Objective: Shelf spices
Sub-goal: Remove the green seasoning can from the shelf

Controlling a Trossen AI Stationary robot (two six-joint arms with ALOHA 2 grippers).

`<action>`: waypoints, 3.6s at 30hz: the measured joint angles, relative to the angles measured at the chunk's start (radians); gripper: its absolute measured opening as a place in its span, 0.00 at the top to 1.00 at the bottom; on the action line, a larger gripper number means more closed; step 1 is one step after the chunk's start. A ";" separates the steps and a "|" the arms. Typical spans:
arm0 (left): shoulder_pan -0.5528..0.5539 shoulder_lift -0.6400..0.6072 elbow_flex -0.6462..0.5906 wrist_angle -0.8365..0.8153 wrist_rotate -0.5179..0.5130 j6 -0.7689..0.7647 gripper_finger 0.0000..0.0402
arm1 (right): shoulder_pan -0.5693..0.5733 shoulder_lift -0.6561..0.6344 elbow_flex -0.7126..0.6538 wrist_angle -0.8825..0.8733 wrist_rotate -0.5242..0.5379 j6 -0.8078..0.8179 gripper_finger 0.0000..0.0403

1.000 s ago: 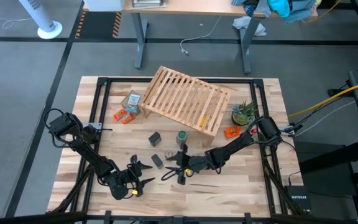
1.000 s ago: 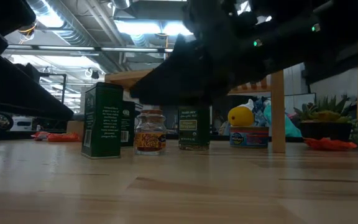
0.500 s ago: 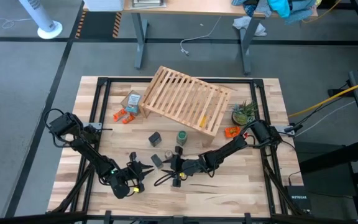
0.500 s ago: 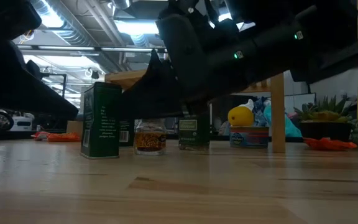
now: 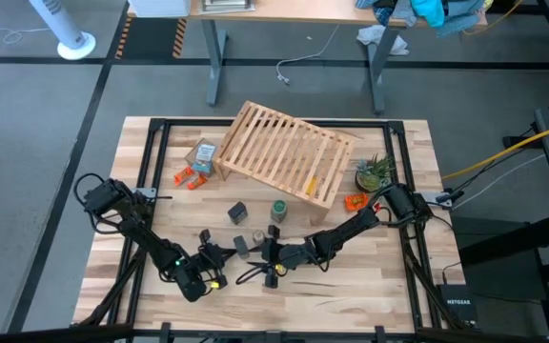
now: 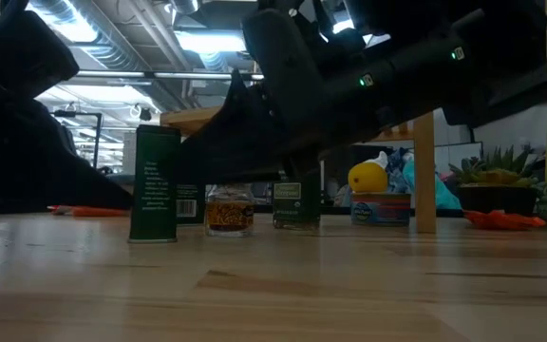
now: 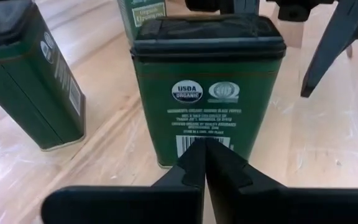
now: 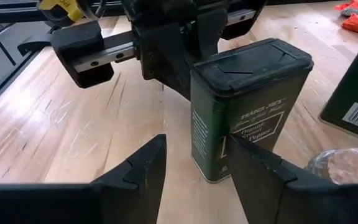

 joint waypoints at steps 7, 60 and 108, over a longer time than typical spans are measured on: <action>0.001 0.000 0.000 0.001 -0.047 -0.001 1.00 | 0.000 0.029 0.001 0.077 -0.061 0.014 0.57; -0.089 -0.003 0.000 -0.124 -0.035 -0.189 1.00 | 0.074 0.121 0.217 -0.132 0.194 -0.079 0.57; -0.119 -0.004 0.000 -0.184 -0.106 -0.077 1.00 | 0.029 -0.034 0.216 -0.218 0.343 -0.338 0.57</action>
